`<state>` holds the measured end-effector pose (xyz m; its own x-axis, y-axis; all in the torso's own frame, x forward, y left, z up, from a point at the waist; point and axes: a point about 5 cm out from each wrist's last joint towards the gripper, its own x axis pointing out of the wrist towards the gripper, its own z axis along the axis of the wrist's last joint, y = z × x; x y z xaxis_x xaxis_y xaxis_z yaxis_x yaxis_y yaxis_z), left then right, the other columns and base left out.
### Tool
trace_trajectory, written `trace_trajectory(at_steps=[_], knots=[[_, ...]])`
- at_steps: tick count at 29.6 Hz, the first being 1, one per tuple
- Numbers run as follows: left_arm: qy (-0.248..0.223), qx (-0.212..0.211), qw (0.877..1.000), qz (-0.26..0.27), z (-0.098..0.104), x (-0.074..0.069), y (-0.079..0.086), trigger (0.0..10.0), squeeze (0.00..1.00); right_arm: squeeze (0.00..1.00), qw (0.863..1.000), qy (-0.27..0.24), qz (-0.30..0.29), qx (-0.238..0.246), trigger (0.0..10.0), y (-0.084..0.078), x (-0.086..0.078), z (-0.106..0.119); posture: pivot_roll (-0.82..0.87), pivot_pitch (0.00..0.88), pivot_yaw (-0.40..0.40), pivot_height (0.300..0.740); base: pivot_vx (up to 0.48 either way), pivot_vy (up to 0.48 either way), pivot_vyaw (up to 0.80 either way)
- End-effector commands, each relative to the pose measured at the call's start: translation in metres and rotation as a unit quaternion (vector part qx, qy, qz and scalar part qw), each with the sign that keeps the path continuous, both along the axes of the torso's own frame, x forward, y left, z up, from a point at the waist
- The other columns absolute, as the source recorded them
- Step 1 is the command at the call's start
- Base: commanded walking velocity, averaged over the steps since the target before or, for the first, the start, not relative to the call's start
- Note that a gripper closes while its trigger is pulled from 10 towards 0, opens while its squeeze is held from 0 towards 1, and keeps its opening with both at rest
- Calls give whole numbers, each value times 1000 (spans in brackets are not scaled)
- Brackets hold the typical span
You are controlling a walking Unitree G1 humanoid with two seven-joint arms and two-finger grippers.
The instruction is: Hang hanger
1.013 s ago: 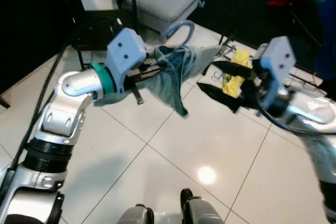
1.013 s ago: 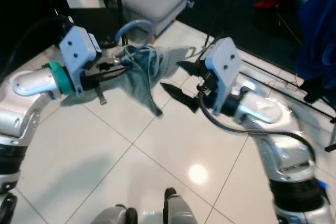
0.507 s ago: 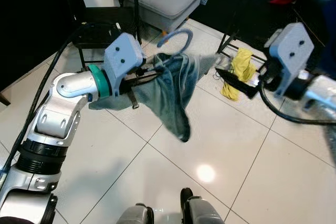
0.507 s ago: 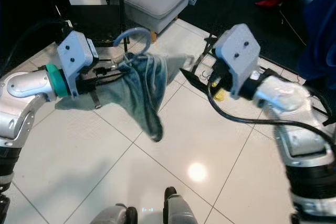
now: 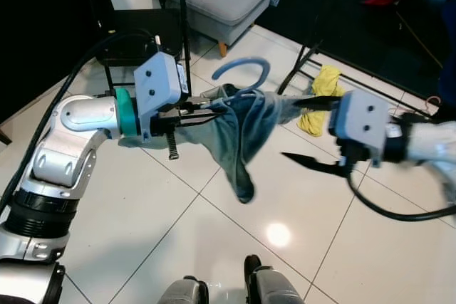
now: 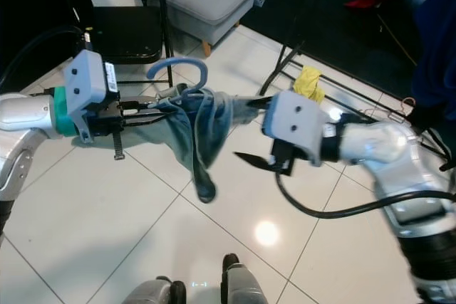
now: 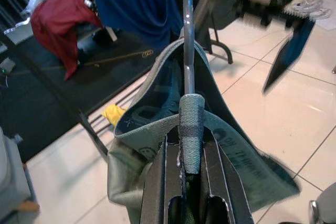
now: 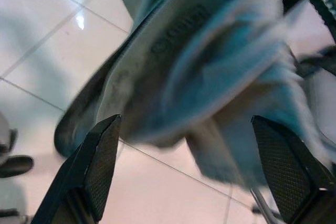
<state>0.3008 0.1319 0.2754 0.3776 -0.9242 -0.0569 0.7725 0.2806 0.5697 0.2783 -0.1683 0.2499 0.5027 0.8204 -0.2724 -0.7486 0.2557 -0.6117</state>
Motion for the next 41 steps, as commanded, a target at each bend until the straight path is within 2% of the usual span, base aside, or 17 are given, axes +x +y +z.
trace_trajectory(at_steps=[1, 8, 9, 10, 11, 12, 16, 21, 28, 29, 34, 41], knots=[[-3, 3, 1000, -21, 3, -5, -2, 10000, 0, 0, 1000, -3, 12, -1, 10000, 4, 2, -1, -25, 105, 50, 740, 0, 0, 0], [-9, 17, 999, -47, 5, -12, -3, 10000, 0, 0, 999, -24, 33, -8, 10000, 9, 10, 7, -22, 99, 42, 740, 0, 0, 0], [-9, 21, 998, -51, 4, -12, -3, 10000, 0, 0, 999, -28, 36, -11, 9020, 8, 11, 9, -24, 99, 40, 740, 0, 0, 0], [-9, 21, 998, -51, 4, -12, -3, 10000, 0, 0, 999, -28, 36, -11, 9020, 8, 11, 9, -24, 99, 40, 740, 0, 0, 0], [-9, 23, 998, -52, 2, -12, -3, 10000, 0, 0, 999, -29, 37, -19, 235, 6, 12, 11, -25, 99, 40, 740, 0, 0, 0], [-7, 26, 998, -51, 1, -12, -2, 10000, 0, 0, 999, -22, 38, -29, 0, 1, 11, 11, -26, 99, 40, 740, 0, 0, 0], [-3, 29, 998, -53, 1, -12, -1, 10000, 0, 0, 998, -6, 43, -43, 0, -6, 9, 11, -31, 102, 41, 740, 0, 0, 0], [-3, 36, 998, -60, 0, -13, -2, 10000, 0, 0, 997, -7, 47, -57, 0, -8, 9, 11, -35, 105, 45, 740, 0, 0, 0], [-22, 89, 991, -96, -9, -20, -8, 10000, 0, 0, 993, 17, 81, -79, 0, -5, 6, 6, -31, 111, 43, 740, 0, 0, 0], [-25, 98, 989, -105, -12, -22, -10, 10000, 0, 0, 993, 18, 86, -80, 10000, -3, 6, 7, -29, 112, 43, 740, 0, 0, 0], [-28, 115, 987, -113, -16, -23, -11, 10000, 0, 0, 993, 8, 91, -70, 10000, 0, 6, 17, -32, 115, 46, 740, 0, 0, 0], [-35, 125, 984, -122, -18, -25, -12, 10000, 0, 0, 992, 12, 97, -75, 10000, -1, 5, 18, -29, 118, 48, 740, 0, 0, 0]])
